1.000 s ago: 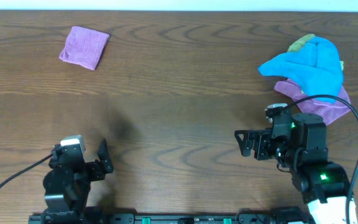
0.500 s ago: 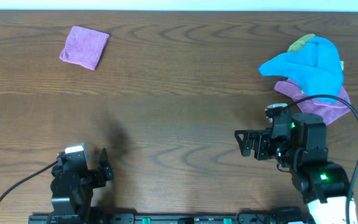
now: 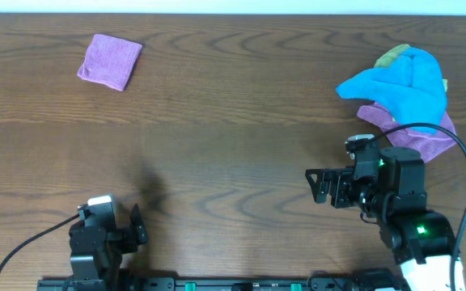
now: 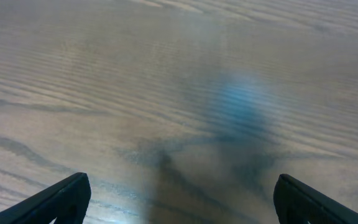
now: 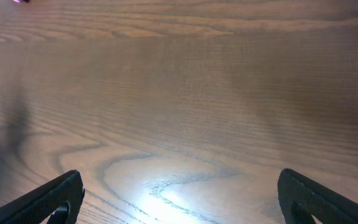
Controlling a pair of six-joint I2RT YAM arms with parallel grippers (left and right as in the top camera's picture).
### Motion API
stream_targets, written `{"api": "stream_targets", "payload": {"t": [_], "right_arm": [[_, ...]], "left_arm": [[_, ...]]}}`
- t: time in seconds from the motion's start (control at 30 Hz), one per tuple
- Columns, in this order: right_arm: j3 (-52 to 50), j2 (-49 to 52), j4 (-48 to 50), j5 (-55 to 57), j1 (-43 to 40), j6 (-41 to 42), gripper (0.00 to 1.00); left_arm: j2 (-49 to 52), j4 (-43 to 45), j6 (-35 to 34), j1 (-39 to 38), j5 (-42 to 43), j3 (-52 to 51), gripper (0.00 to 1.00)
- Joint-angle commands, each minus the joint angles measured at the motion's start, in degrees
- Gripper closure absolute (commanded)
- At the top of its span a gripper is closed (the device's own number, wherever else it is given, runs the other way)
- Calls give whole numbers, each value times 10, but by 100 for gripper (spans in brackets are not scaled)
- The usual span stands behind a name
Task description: Fold the cloth
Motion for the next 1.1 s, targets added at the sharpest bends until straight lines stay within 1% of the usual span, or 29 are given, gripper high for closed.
{"api": "stream_targets", "payload": {"t": [0.0, 0.17, 0.3, 0.53, 1.07], "right_arm": [[-1, -1, 0, 0, -3, 6, 1], [-1, -1, 0, 0, -3, 6, 1], [-1, -1, 0, 0, -3, 6, 1], [-1, -1, 0, 0, -3, 6, 1], [-1, -1, 0, 0, -3, 6, 1]], "left_arm": [[-5, -9, 13, -3, -12, -3, 5], [-5, -20, 50, -3, 3, -3, 5], [-5, -26, 64, -3, 4, -3, 5], [-5, -51, 64, -3, 4, -3, 5], [-5, -51, 63, -3, 3, -3, 5]]}}
